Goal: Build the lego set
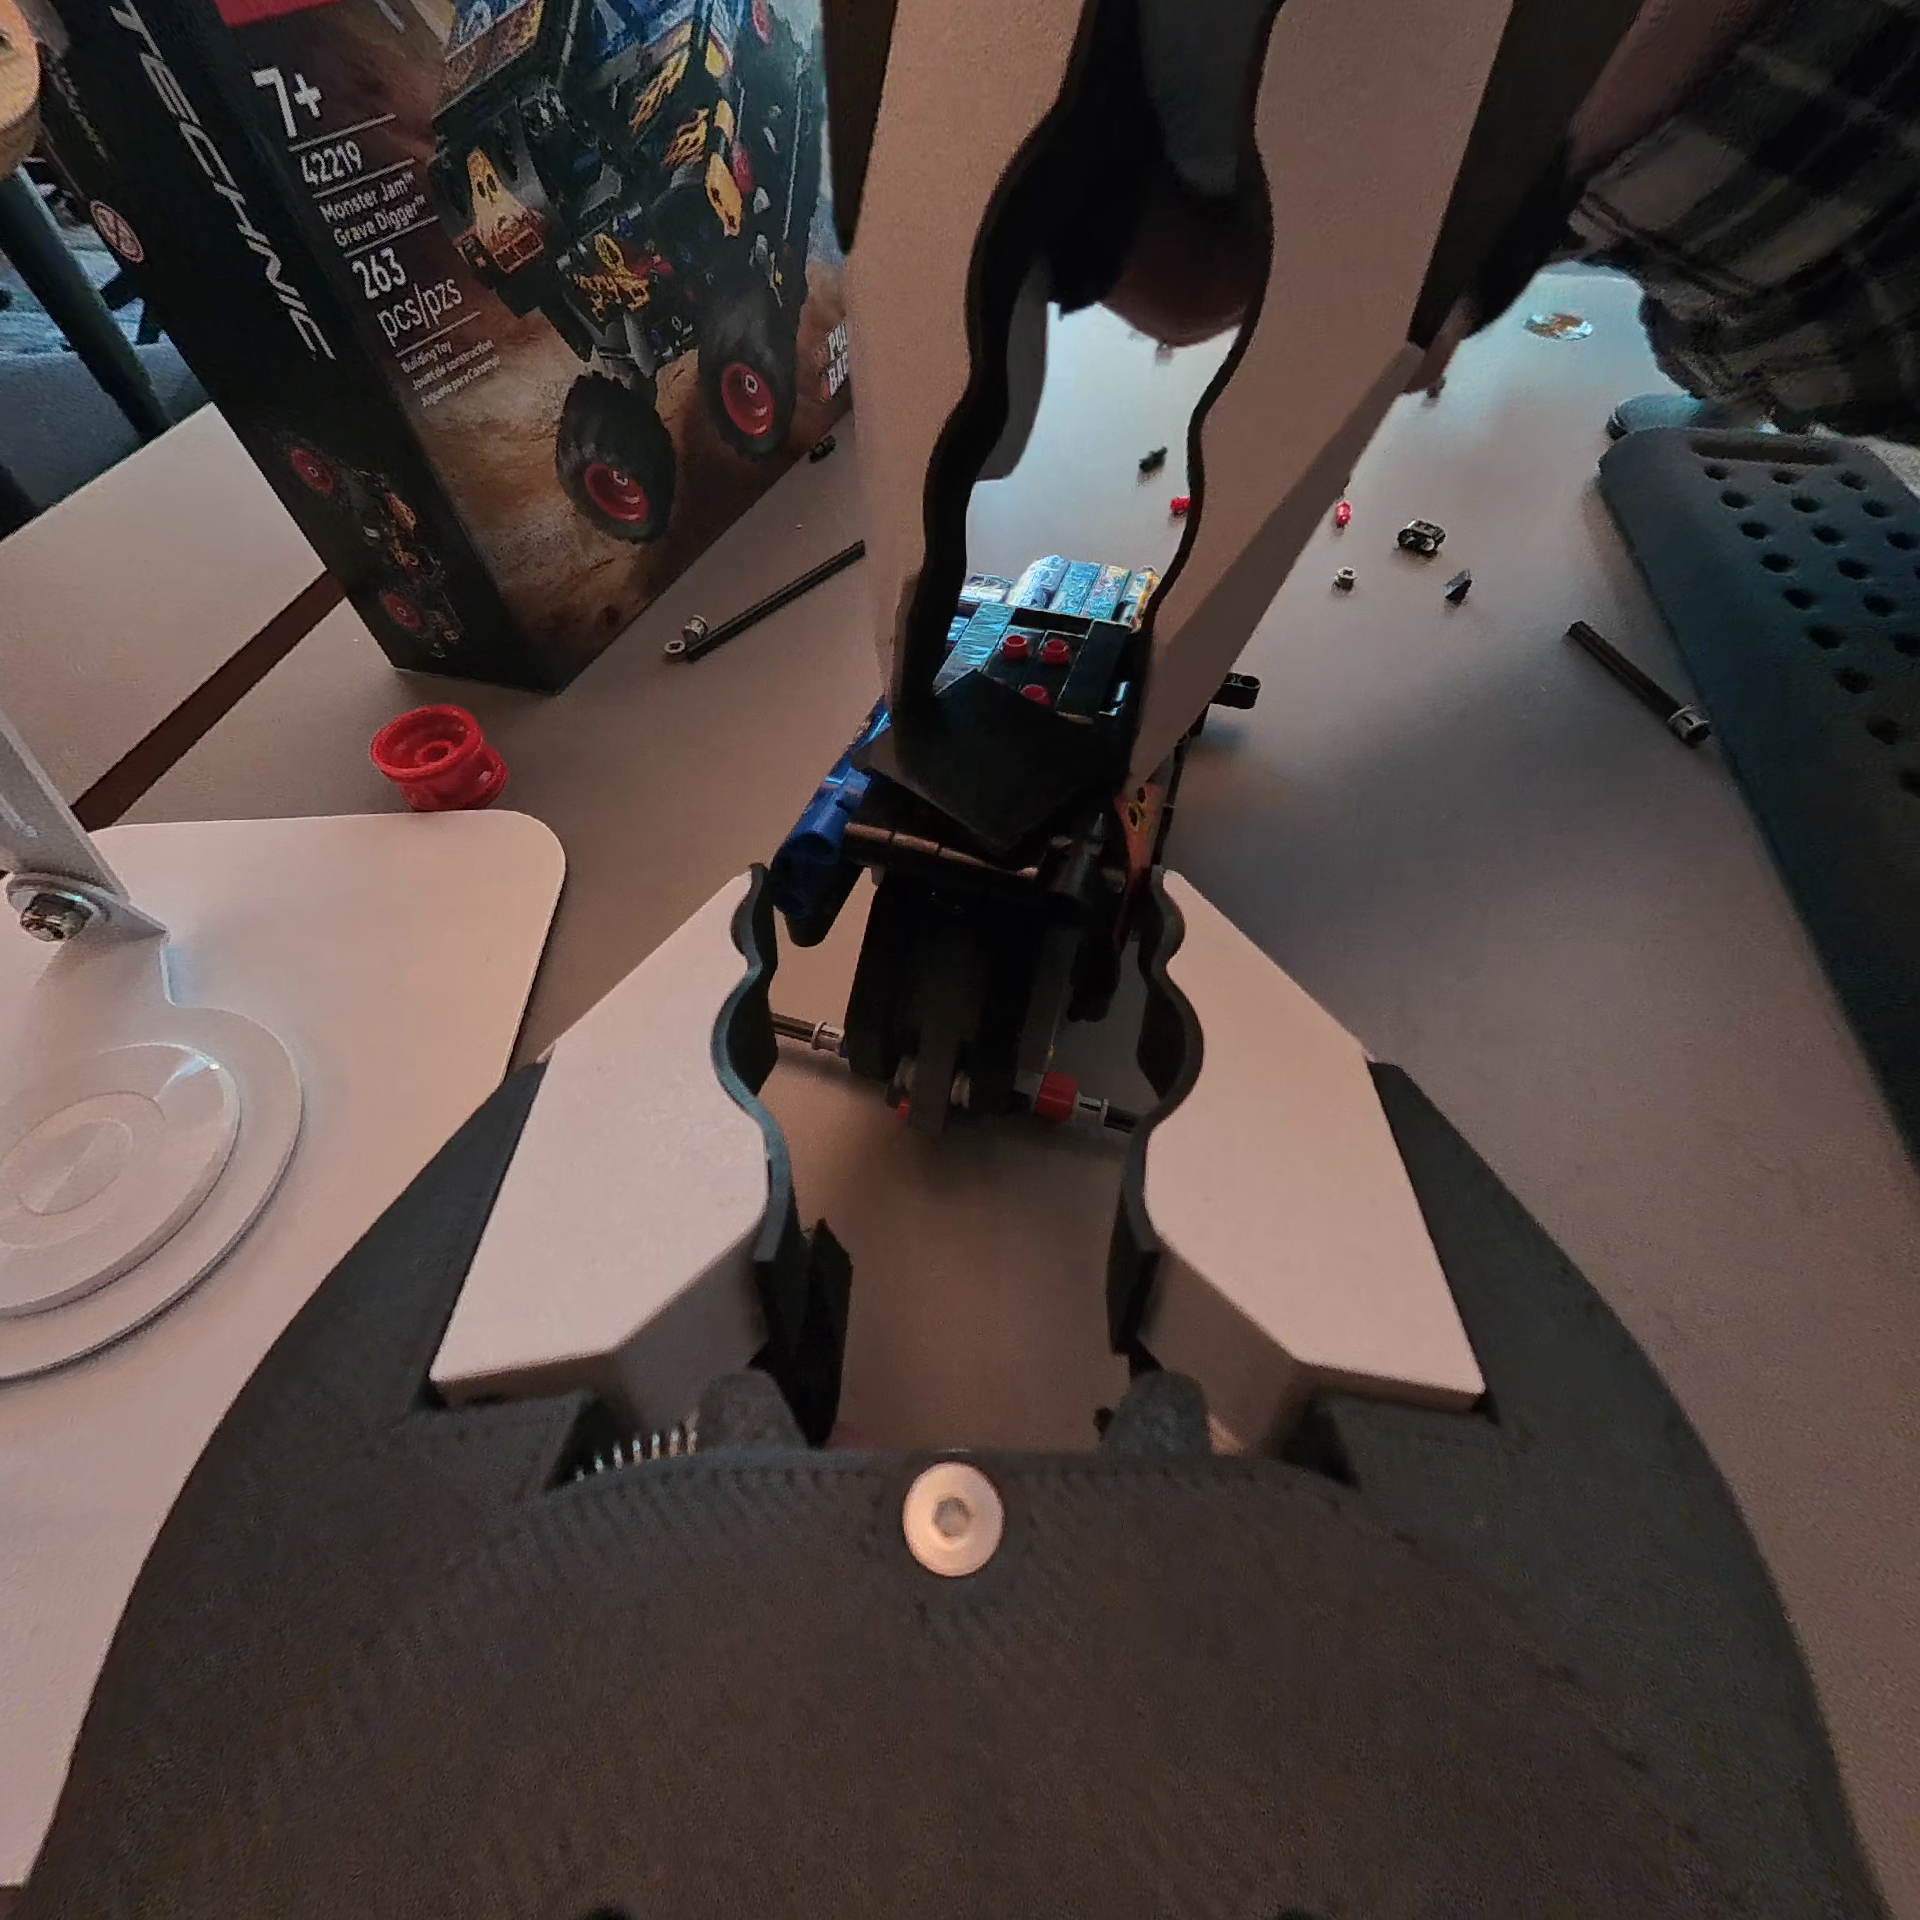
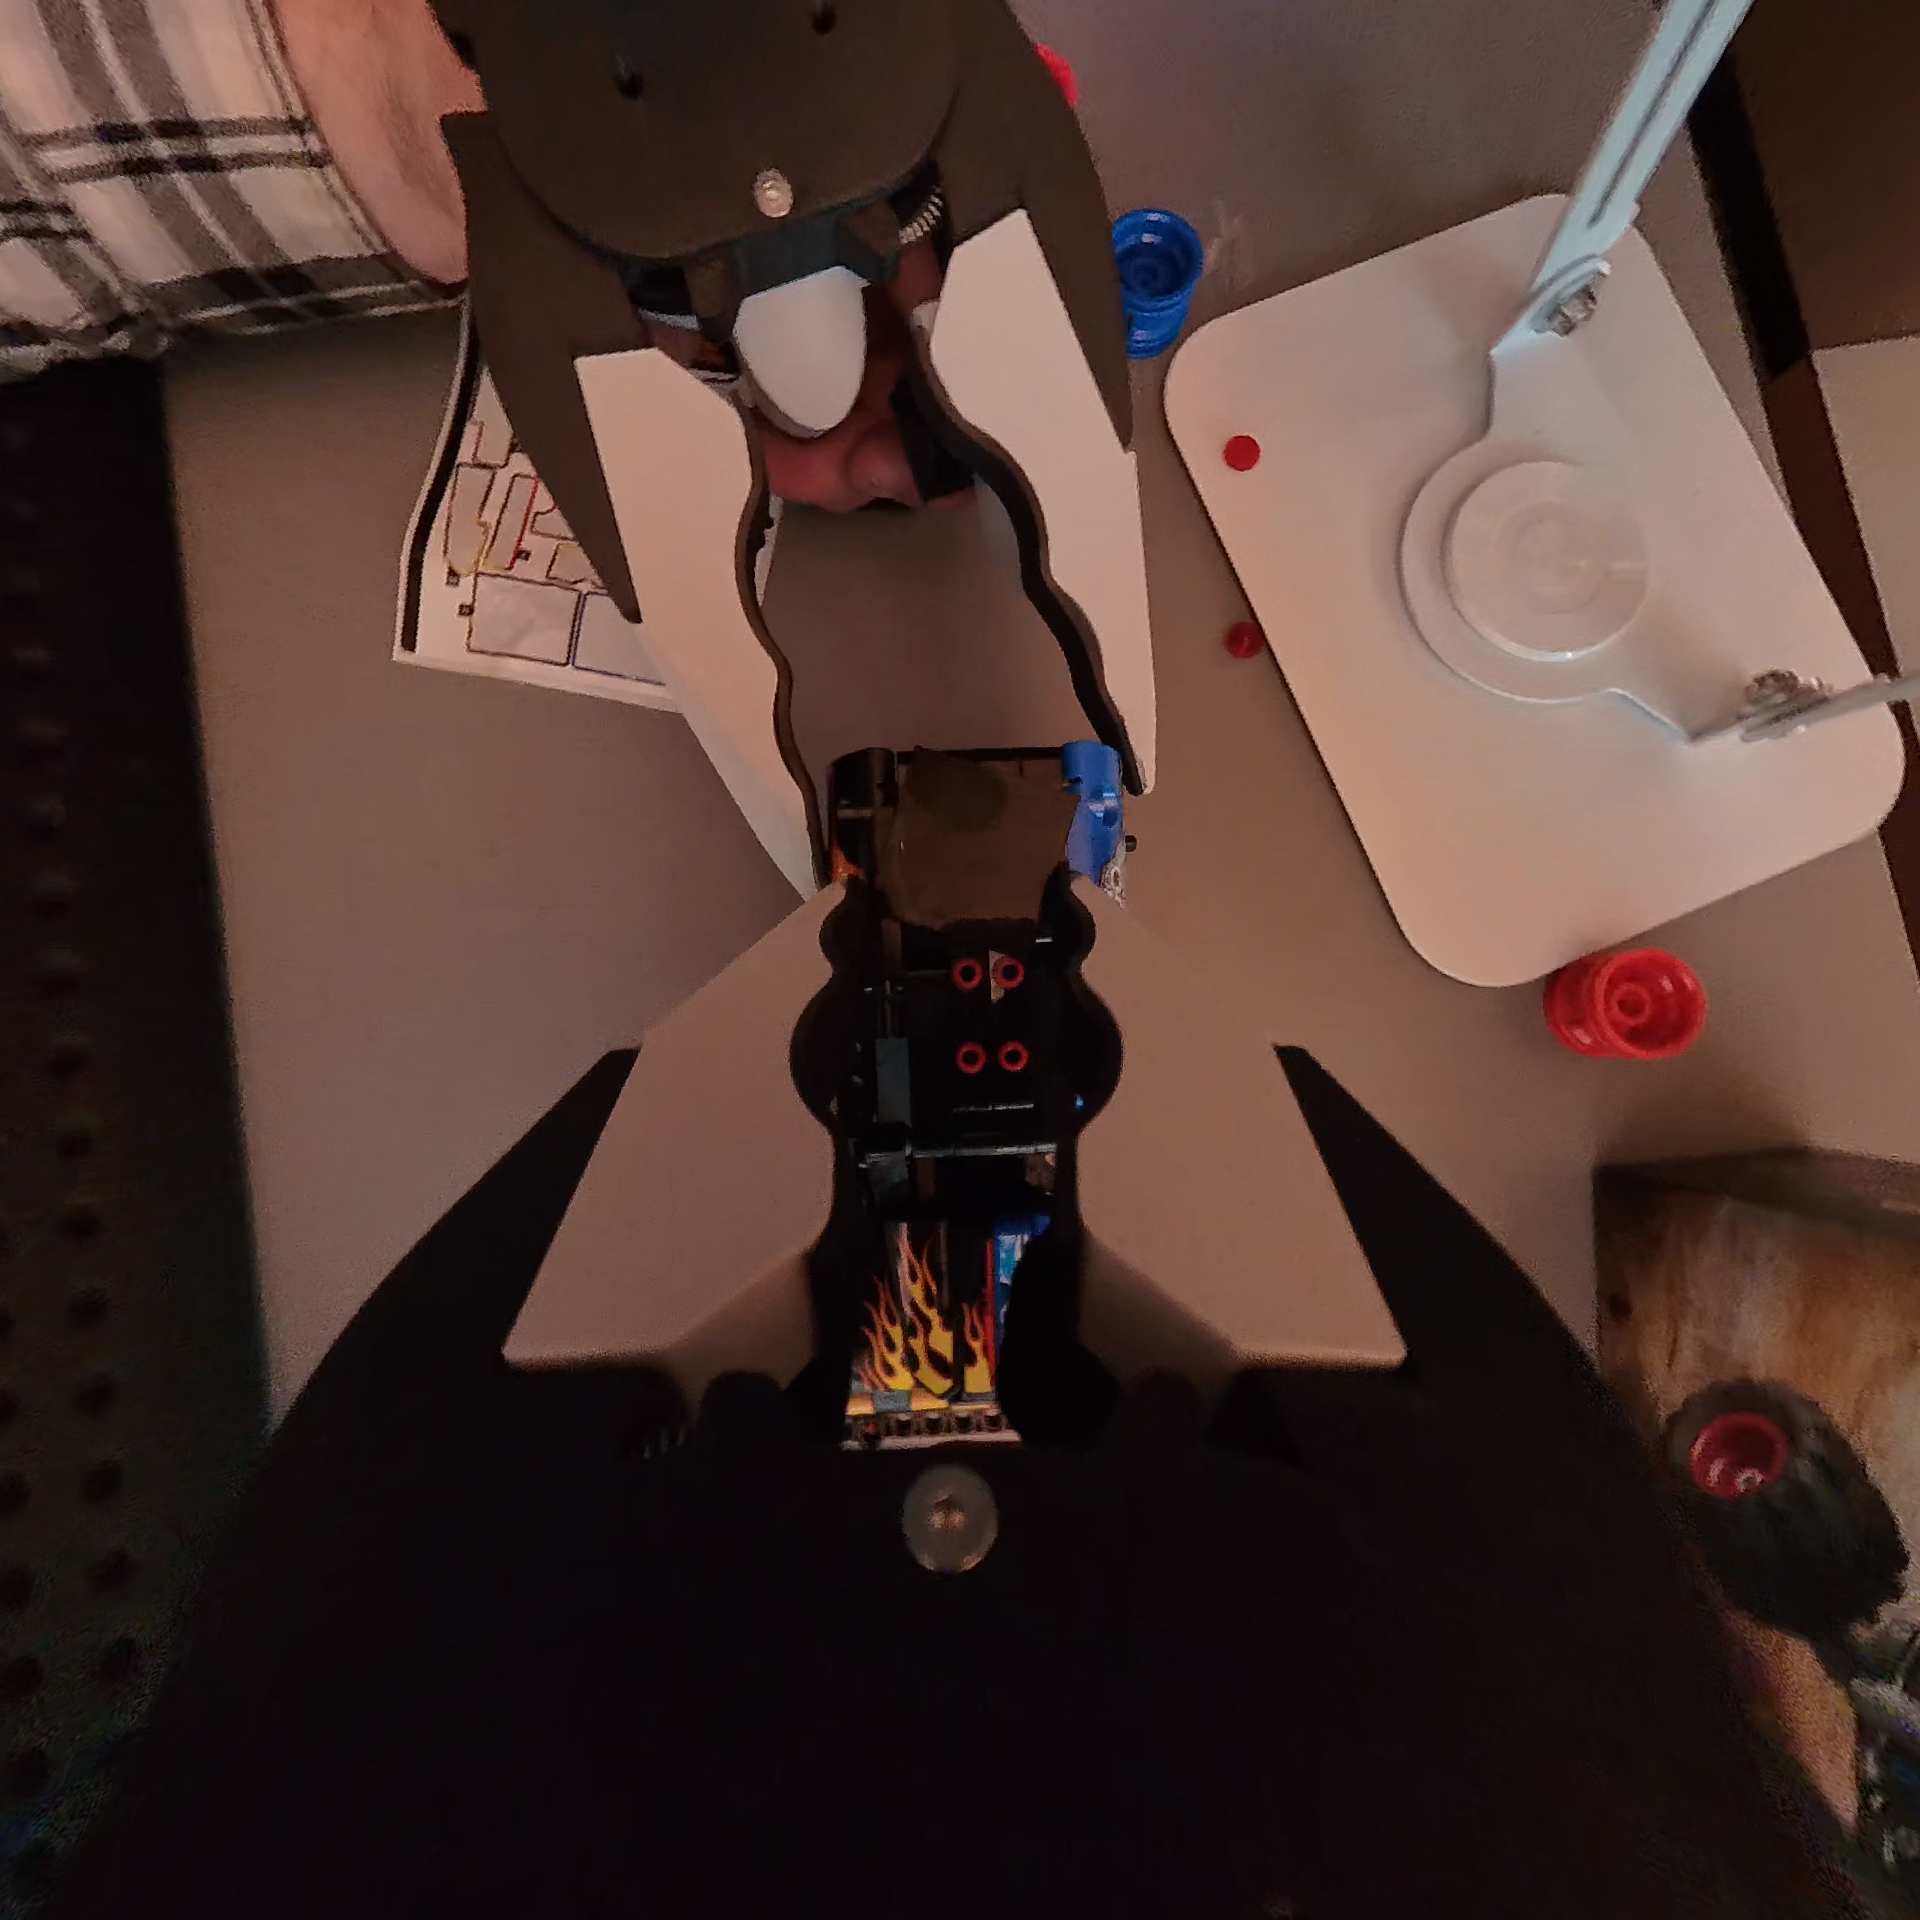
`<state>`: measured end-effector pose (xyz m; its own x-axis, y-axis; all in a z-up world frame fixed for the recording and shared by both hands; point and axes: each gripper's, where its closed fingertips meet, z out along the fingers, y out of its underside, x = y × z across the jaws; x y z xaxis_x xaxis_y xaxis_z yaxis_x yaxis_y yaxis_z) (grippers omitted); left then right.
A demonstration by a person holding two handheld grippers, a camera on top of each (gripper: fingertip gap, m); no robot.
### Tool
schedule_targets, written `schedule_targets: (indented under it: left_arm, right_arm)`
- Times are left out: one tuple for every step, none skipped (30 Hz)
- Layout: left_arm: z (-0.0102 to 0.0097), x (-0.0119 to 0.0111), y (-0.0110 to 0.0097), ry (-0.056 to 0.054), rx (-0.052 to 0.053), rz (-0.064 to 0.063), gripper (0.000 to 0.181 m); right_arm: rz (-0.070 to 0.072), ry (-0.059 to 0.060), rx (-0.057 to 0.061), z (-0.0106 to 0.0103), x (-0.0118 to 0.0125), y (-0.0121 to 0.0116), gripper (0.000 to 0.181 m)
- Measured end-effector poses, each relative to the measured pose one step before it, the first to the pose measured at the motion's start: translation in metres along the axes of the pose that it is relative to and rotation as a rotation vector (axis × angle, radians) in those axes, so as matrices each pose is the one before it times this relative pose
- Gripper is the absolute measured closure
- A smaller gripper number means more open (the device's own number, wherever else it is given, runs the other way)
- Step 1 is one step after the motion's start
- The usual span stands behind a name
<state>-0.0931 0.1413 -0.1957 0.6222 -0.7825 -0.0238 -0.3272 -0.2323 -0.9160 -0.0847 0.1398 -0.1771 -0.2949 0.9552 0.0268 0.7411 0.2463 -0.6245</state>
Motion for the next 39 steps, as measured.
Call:
schedule_targets:
  left_arm:
    - [0.00044,-0.00027,0.00009,0.0006,0.0005,-0.0005,0.112]
    - [0.00045,-0.00026,0.00002,0.0002,0.0001,-0.0006,0.112]
    - [-0.00024,-0.0001,0.00005,0.0003,0.0005,0.0005,0.112]
    - [0.00011,-0.00016,0.00007,-0.0005,-0.0011,0.0,0.112]
    - [0.0002,-0.00018,-0.00001,-0.0005,-0.0008,0.001,0.112]
    - [-0.00026,0.00007,0.00005,0.0005,-0.0005,0.0013,0.112]
    - [0.0,-0.00001,0.00025,0.0002,-0.0003,0.0017,0.112]
    - [0.00003,-0.00001,-0.00012,0.0002,0.0,0.0014,0.112]
    - [0.00019,-0.00007,0.00008,0.0004,-0.0005,0.0005,0.112]
    - [0.00005,0.00031,0.00011,0.0005,-0.0003,0.0005,0.112]
    - [0.00008,0.00017,-0.00011,0.0006,-0.0004,0.0006,0.112]
    - [0.0,0.00008,-0.00008,0.001,-0.0002,-0.0003,0.112]
    - [0.00008,-0.00006,0.00015,0.0014,0.0004,-0.0003,0.112]
    - [0.00024,0.0,-0.00005,0.0022,0.0006,-0.0009,0.112]
    - [0.00042,-0.00036,0.00032,0.002,0.0005,-0.0011,0.112]
    - [0.00049,-0.00024,-0.00008,0.001,0.0009,-0.0012,0.112]
    - [-0.00025,0.00028,0.00014,-0.0002,-0.0004,0.0001,0.112]
    - [-0.00009,0.00013,-0.00013,-0.0009,-0.0005,0.0003,0.112]
    - [-0.00037,-0.00009,0.00031,-0.0006,-0.0003,0.0008,0.112]
    - [-0.0004,0.00016,-0.00002,-0.0006,-0.0003,0.0002,0.112]
    - [0.00003,0.00019,-0.00003,-0.0006,0.0001,0.0001,0.112]
    - [0.00059,0.0001,0.00021,-0.0001,0.0006,0.001,0.112]
    - [0.00023,-0.00006,-0.00017,0.0,0.0006,-0.0005,0.112]
    - [0.00016,0.00001,-0.00012,0.0,0.0005,-0.0004,0.112]
    - [-0.00004,0.00002,-0.00003,0.0004,0.0004,-0.0003,0.112]
    - [-0.00015,-0.00038,0.00003,0.0005,0.0005,-0.0013,0.112]
    - [-0.00011,-0.00032,0.00013,0.0008,0.0003,0.0004,0.112]
    - [-0.00019,-0.00014,0.00004,0.0007,0.0005,-0.0012,0.112]
    - [0.00008,0.00031,0.00011,0.0003,0.0006,-0.0007,0.112]
    - [0.0001,0.00035,0.00009,0.0003,0.0007,0.0008,0.112]
    - [0.00005,-0.00005,0.00006,0.0006,0.0003,-0.0001,0.112]
    - [0.00001,-0.00003,0.00005,0.0002,0.0005,0.0,0.112]
    - [0.0,-0.00002,-0.00017,0.0002,0.0006,0.0006,0.112]
    - [-0.00001,-0.00011,-0.00002,0.0006,0.0003,-0.0011,0.112]
    - [-0.0001,0.00012,0.00006,0.0014,0.0009,0.0005,0.112]
    - [-0.00013,0.00016,-0.00009,0.0001,0.0003,0.0001,0.112]
    - [-0.00032,-0.00001,0.0001,0.0007,0.0004,-0.0009,0.112]
    - [0.0002,-0.00022,0.00013,-0.0004,0.0001,0.0001,0.112]
    - [0.00002,0.00005,0.00018,-0.0005,-0.0007,0.0023,0.112]
  right_arm:
    - [-0.0208,-0.0243,-0.0069,-0.00039,0.00035,-0.00004,0.148]
    - [-0.0194,-0.0269,-0.0118,-0.00065,0.00024,0.00002,0.148]
    - [-0.0224,-0.0261,-0.0136,-0.00027,0.00057,0.0002,0.148]
    - [-0.0188,-0.025,-0.0137,0.00021,0.00043,-0.00001,0.148]
    - [-0.0161,-0.0211,-0.0136,0.00034,0.00069,-0.00062,0.148]
    - [-0.0198,-0.0161,-0.0105,0.0007,0.0006,-0.00114,0.148]
    - [-0.0138,-0.0108,-0.0087,0.00059,0.00111,-0.00128,0.148]
    - [-0.0053,-0.006,-0.0147,0.00012,0.00121,0.00009,0.148]
    - [-0.0114,-0.0078,-0.0154,-0.00056,-0.00125,0.00063,0.147]
    - [-0.014,-0.0037,-0.0046,-0.001,-0.00281,-0.00116,0.142]
    - [-0.0064,0.01,0.0081,-0.00157,-0.00143,-0.00294,0.141]
    - [0.0014,0.01,0.0109,-0.00153,-0.00103,-0.00296,0.141]
    - [0.0048,0.0093,0.0091,-0.00083,-0.00062,-0.00181,0.143]
    - [0.0137,0.0225,0.0025,-0.00019,0.00261,0.0,0.147]
    - [0.0217,0.0195,-0.0039,0.00041,0.00332,0.00104,0.152]
    - [0.0161,0.0003,-0.0012,0.0011,0.00035,0.00116,0.155]
    - [0.0105,-0.0001,0.014,0.0009,0.00012,-0.00058,0.156]
    - [0.0113,0.0005,0.0173,0.00054,0.00062,-0.00092,0.158]
    - [0.006,-0.0004,0.0131,0.00006,0.00071,-0.00029,0.161]
    - [-0.008,0.0027,0.0087,-0.0003,0.00078,0.00035,0.164]
    - [-0.0141,-0.0035,0.0049,-0.00024,-0.0004,0.00041,0.168]
    - [-0.0137,-0.0077,0.0028,-0.00005,-0.00114,0.00008,0.169]
    - [-0.0125,-0.0082,0.0019,-0.00012,-0.00103,0.00005,0.17]
    - [-0.0167,-0.009,0.0018,0.00001,-0.00125,0.00004,0.173]
    - [-0.0249,-0.0026,0.0026,-0.00017,-0.00056,0.00018,0.179]
    - [-0.026,-0.0055,0.0023,-0.00003,-0.00095,0.00013,0.181]
    - [-0.0207,-0.0045,0.0019,0.00008,-0.0005,0.00003,0.181]
    - [-0.0086,-0.0052,-0.0011,0.00003,0.00023,0.00021,0.181]
    - [-0.0002,-0.0103,-0.0038,0.00001,0.00002,-0.0002,0.181]
    - [-0.0038,-0.0101,-0.006,-0.00004,-0.00028,-0.00027,0.181]
    - [-0.0123,-0.0055,-0.0073,0.00022,-0.00013,0.00019,0.181]
    - [-0.0124,-0.0069,-0.0053,0.00027,-0.00025,0.00019,0.181]
    - [-0.0063,-0.0117,-0.0029,0.00001,0.00008,-0.00014,0.181]
    - [-0.0044,-0.0114,-0.0045,0.00002,0.00001,-0.00027,0.181]
    - [-0.0159,-0.0082,-0.0049,0.00014,-0.00016,0.0,0.181]
    - [-0.0108,-0.0137,-0.0009,0.00029,-0.00007,0.00003,0.181]
    - [-0.003,-0.016,0.0002,0.0,0.00018,-0.00009,0.181]
    - [-0.0026,-0.011,-0.0049,-0.00015,0.00013,-0.00007,0.181]
    - [-0.0122,-0.005,-0.0098,-0.00013,-0.00046,0.00001,0.181]
